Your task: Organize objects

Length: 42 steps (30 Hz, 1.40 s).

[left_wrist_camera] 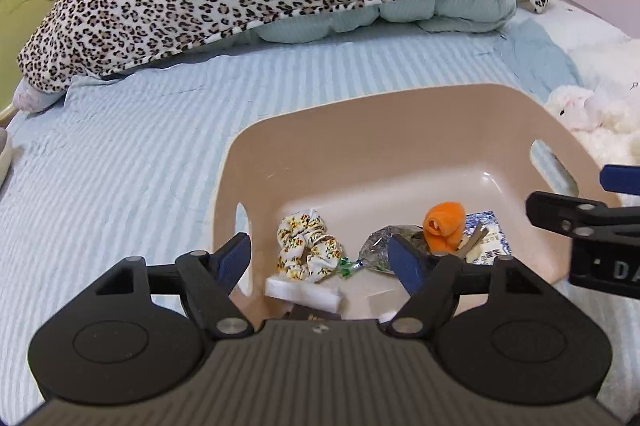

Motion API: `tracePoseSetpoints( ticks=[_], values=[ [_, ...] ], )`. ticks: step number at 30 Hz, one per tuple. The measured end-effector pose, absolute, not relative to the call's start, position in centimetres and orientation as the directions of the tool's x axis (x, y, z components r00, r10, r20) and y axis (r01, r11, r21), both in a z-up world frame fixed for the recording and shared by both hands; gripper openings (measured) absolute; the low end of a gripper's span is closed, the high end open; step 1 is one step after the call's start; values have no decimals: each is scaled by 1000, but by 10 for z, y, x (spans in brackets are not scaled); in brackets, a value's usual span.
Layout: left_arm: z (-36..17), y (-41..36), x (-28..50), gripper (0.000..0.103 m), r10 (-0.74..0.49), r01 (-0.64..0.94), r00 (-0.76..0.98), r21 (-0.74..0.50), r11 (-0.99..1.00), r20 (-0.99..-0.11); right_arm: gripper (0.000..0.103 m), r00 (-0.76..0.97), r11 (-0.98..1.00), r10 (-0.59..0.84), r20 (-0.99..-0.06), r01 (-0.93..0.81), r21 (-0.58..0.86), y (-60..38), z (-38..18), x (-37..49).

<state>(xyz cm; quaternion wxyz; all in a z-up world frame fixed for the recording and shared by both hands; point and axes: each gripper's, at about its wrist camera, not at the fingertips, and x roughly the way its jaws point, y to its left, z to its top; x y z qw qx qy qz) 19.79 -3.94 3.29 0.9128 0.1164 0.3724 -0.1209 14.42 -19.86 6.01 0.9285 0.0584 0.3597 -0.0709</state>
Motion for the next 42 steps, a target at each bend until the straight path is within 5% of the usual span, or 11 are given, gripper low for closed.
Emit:
tracePoseSetpoints(
  ticks=[42],
  values=[
    [87,30,17,76,-206,303,717,32,952,-666,90,750,987,-43,-660,133,87,-158,83,-38]
  ],
)
